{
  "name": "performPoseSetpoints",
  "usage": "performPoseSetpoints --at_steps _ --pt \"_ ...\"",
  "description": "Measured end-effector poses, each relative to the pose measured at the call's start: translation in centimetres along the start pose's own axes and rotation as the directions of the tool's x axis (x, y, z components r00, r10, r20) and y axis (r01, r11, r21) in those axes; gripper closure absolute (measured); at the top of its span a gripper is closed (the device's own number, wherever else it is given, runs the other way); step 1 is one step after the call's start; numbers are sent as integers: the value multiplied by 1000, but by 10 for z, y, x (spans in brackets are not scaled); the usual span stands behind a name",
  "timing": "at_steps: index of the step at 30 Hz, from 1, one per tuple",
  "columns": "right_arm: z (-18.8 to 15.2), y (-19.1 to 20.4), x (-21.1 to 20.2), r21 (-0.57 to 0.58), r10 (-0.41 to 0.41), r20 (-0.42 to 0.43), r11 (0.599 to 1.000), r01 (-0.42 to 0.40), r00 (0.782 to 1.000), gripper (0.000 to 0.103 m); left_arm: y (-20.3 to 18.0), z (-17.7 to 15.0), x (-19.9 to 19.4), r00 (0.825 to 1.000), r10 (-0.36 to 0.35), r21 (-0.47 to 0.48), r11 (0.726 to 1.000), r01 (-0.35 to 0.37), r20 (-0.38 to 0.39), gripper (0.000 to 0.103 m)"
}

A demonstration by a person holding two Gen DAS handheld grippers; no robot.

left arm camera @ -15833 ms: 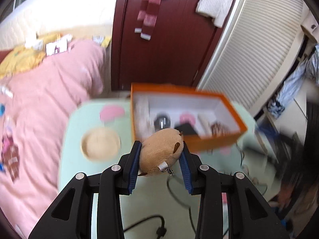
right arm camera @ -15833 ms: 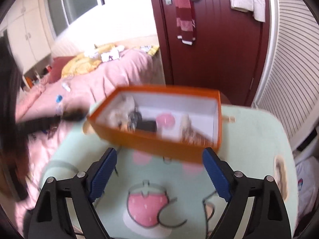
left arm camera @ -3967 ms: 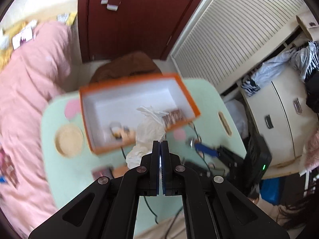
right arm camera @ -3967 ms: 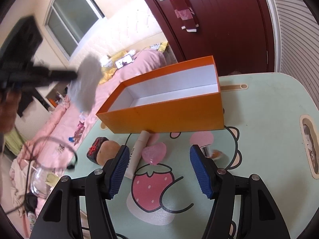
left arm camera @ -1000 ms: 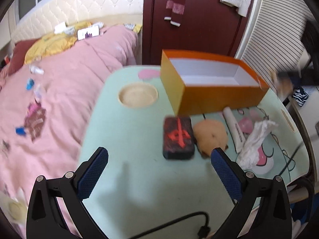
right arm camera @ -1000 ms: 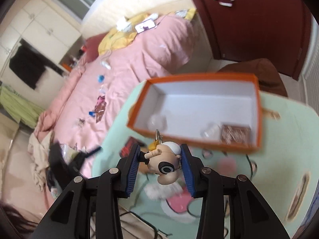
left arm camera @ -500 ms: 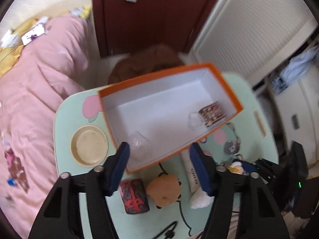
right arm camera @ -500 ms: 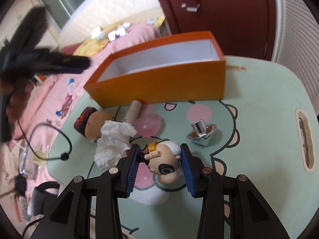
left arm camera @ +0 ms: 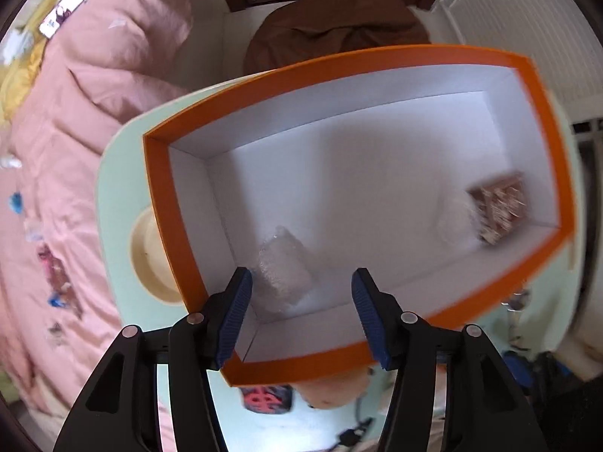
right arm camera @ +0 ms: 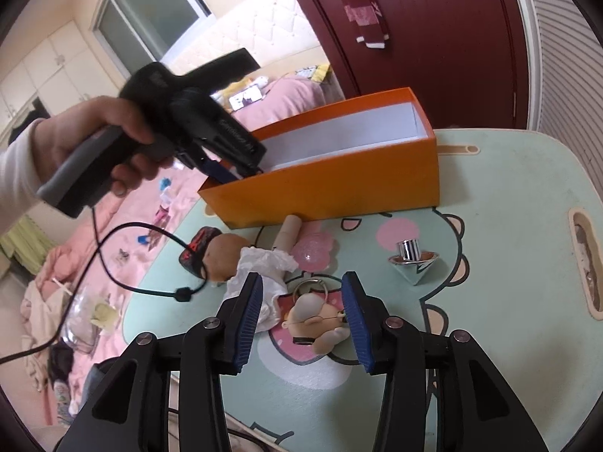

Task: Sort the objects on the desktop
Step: 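Grasp the clear bubble wrap with the left gripper and lift it, then lower the bubble wrap onto the table beside the block, left gripper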

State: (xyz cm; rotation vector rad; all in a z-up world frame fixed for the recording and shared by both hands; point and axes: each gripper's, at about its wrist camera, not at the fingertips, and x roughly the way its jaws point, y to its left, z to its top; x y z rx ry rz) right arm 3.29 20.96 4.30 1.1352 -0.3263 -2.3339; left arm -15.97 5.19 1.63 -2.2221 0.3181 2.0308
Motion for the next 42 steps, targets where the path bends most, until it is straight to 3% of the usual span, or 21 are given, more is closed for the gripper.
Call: performPoseSetpoints --at_steps 3,5,6,7,8,13,15,17,22,24,27,31,33,36,37,38,42 --pt "2 -1 -2 18 19 6 1000 -20 1000 60 -6 -1 0 1000 8 27 1000 -8 8 45" --pt "3 -4 -4 33 30 10 999 -30 1000 60 -5 -3 -1 1000 3 48 999 -4 18 50" --pt "3 -4 -4 36 30 11 999 -31 999 60 -4 -4 -2 1000 3 53 999 -4 25 58" --pt "3 -4 -4 38 29 12 999 -30 1000 60 -2 -5 -4 999 8 60 998 -10 37 77" --pt "3 -4 -3 37 26 11 999 -26 1000 60 0 -7 -7 999 11 71 997 -14 48 77" --pt "0 -1 -1 26 21 16 999 -22 1000 60 24 -16 -23 988 -109 37 994 105 113 77" --pt "-1 0 -1 18 22 22 1000 -22 1000 60 35 -24 -39 973 -162 18 987 162 164 77" --pt "-2 2 -1 7 23 32 1000 -23 999 60 43 -39 -63 947 -222 18 974 224 231 77" --pt "-2 3 -2 -6 21 53 1000 -21 998 53 38 -82 -97 894 -306 111 952 285 328 77" --pt "-3 0 -3 5 20 58 1000 -20 998 52 33 -104 -95 879 -339 144 940 308 334 77" --pt "-2 -7 -2 34 21 62 999 -23 998 52 30 -129 -70 877 -375 156 926 343 301 77" --pt "0 -21 -3 93 31 75 995 -38 997 52 30 -159 -39 856 -427 115 904 412 291 77" --pt "3 -25 -5 106 24 79 994 -32 997 52 32 -169 -34 852 -414 105 909 402 321 77" --pt "13 -24 -7 100 -6 63 995 0 998 52 26 -178 -29 871 -258 126 966 226 418 77" --pt "20 -22 -8 87 -18 48 996 14 999 52 22 -181 -30 869 -196 135 979 150 455 77" --pt "28 -19 -9 66 -33 34 997 31 999 52 22 -185 -29 864 -177 146 982 122 471 77" --pt "73 -6 -14 -25 -102 3 994 102 995 52 17 -190 -24 834 -166 173 981 86 526 76"
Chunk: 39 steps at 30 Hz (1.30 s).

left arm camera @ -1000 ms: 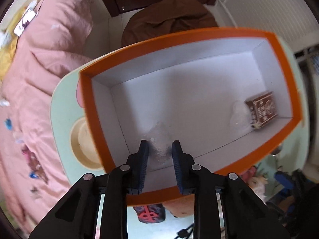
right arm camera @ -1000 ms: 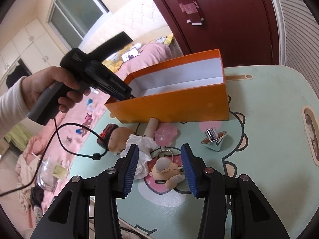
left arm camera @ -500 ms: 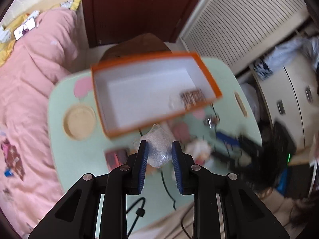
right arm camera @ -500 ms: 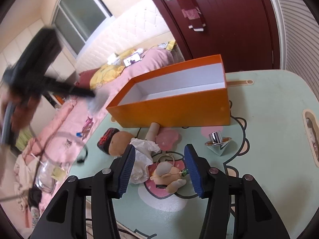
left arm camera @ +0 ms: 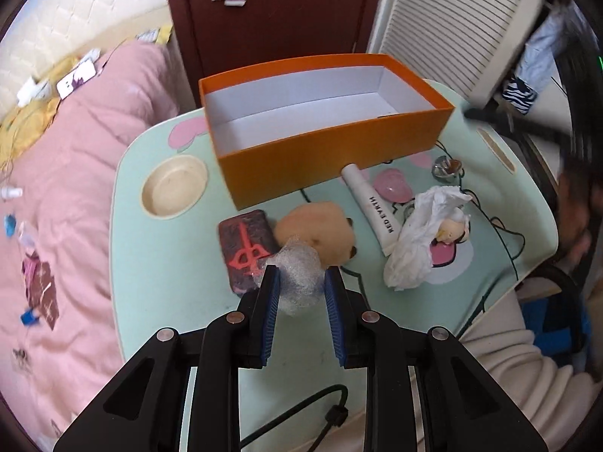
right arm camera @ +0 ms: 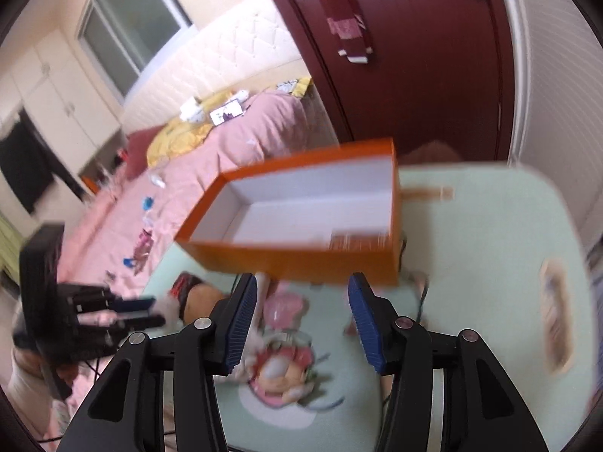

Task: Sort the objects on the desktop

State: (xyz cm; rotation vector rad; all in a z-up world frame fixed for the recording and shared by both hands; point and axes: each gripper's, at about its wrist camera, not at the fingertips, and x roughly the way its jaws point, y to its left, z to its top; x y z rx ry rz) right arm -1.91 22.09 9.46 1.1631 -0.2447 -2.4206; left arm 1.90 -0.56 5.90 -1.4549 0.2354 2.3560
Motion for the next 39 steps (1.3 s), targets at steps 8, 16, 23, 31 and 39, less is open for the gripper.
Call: performPoseSetpoints --at_steps 8,16,23,31,39 --pt "93 22 51 -218 -180 -351 970 107 919 52 12 -11 -2 992 -34 -97 994 46 124 26" --pt "102 24 158 -157 -167 -719 985 76 675 52 17 -24 -1 986 -25 -140 989 48 164 26" --pt "79 36 210 -327 -322 -816 942 76 481 63 31 -29 -2 983 -59 -206 974 95 171 26" --pt "66 43 213 -361 -314 -833 932 -19 455 67 33 -29 4 984 -67 -220 970 103 166 26" --pt "88 38 177 -298 -218 -753 954 -26 620 67 38 -28 -5 982 -63 -232 967 105 179 26"
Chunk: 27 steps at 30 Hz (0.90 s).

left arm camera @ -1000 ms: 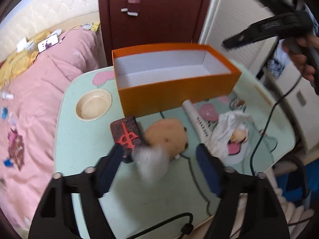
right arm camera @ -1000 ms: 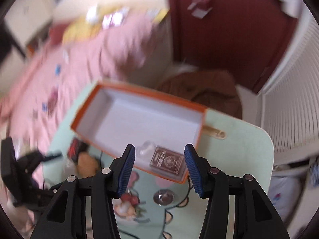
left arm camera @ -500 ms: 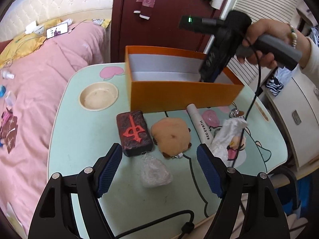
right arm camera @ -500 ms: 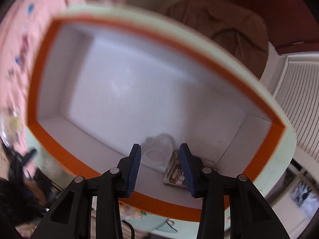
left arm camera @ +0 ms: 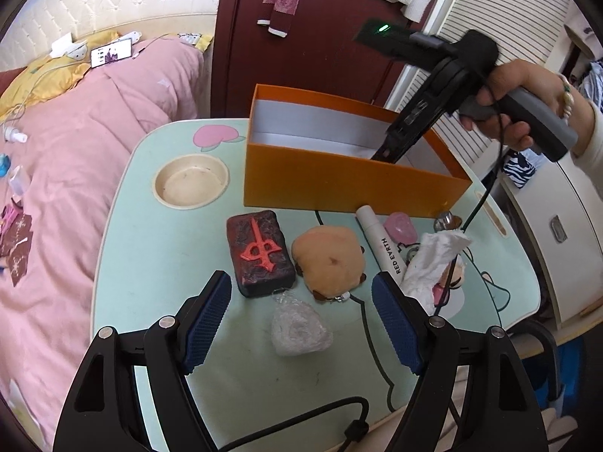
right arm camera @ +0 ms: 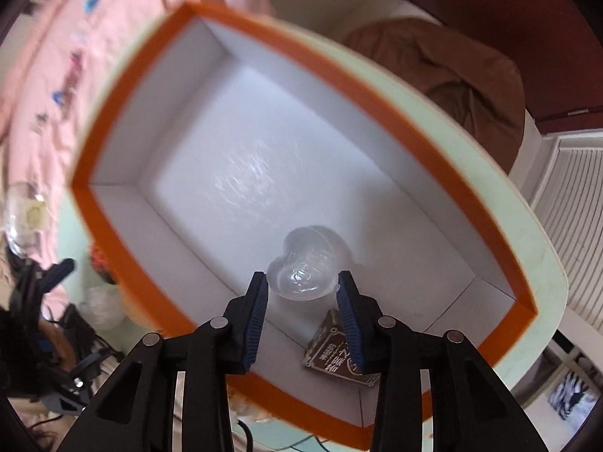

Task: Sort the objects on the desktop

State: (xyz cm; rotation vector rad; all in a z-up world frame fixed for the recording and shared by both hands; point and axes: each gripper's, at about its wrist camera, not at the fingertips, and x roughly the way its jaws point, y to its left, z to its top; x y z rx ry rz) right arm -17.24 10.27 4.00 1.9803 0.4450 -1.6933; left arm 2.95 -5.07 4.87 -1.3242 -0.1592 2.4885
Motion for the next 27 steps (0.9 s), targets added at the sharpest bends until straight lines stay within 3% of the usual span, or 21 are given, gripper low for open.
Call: performPoseSetpoints --at_steps 4,9,14,20,22,24,26,27 --pt "-24 -3 -43 17 71 152 997 -75 986 67 6 3 -6 1000 9 -21 1000 -9 10 26" --pt "-74 9 -82 4 160 310 986 -169 937 67 17 8 -10 1000 3 -70 998 -3 3 26" --pt "-132 16 -46 26 209 362 972 -234 909 67 20 17 -13 1000 14 -91 996 -14 -2 26" --pt "-180 19 3 96 241 425 946 -308 873 67 7 34 -18 999 43 -43 998 -43 7 26" --pt "-185 15 9 116 212 488 946 -304 847 67 -2 42 -18 999 43 -13 999 -43 5 26" --pt "-192 12 9 136 179 571 942 -307 801 66 -13 49 -17 999 39 22 999 -39 1 26" --pt "-203 7 6 142 166 664 929 -341 729 49 -22 59 -16 999 40 54 998 -39 -5 26" --pt "-211 5 4 141 160 713 921 -363 683 47 -27 64 -15 999 43 69 997 -42 -8 26"
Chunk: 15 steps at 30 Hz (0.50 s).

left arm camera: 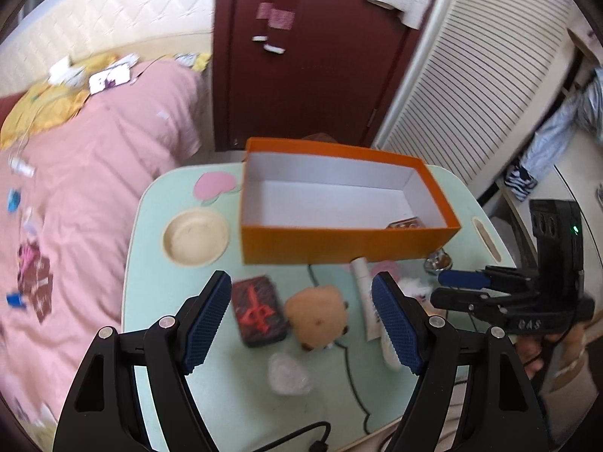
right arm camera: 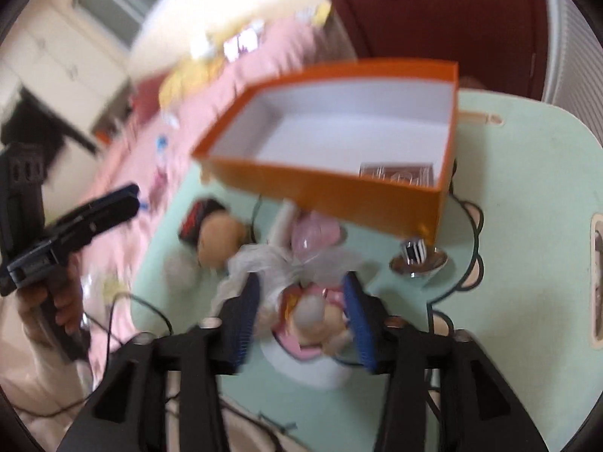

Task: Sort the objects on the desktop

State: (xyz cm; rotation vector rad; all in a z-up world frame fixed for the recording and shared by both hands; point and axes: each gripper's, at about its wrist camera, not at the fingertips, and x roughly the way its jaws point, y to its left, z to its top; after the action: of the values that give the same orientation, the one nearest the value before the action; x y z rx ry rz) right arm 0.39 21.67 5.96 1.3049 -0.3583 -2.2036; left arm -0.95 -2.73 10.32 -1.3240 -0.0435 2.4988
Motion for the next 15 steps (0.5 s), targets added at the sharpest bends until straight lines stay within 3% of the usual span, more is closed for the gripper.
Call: performPoseSetpoints --at_steps 3,6,8,10,11,13,15 --pt "-10 -12 -29 37 39 193 998 -47 980 47 -14 21 7 1000 -6 57 998 7 -29 26" --pt "-28 -28 -60 91 -12 380 996 -25 925 46 -35 51 24 996 -45 119 991 54 -79 26" --pt "-33 -46 -75 160 -43 431 987 -30 901 42 -48 69 38 990 -81 146 984 98 -116 26" --pt "-31 -63 -85 218 -35 436 974 -68 899 41 -62 86 62 974 -102 149 980 133 -201 26" --pt "-30 -70 -89 242 -28 439 966 -88 898 41 -69 93 78 958 -115 140 978 155 -261 26" --pt "-31 -82 -97 279 -20 451 953 -120 892 41 -79 101 113 910 -155 89 975 203 -384 26" --pt "-33 -88 -102 300 -15 460 944 -140 888 41 -85 103 149 841 -189 -6 976 216 -508 26"
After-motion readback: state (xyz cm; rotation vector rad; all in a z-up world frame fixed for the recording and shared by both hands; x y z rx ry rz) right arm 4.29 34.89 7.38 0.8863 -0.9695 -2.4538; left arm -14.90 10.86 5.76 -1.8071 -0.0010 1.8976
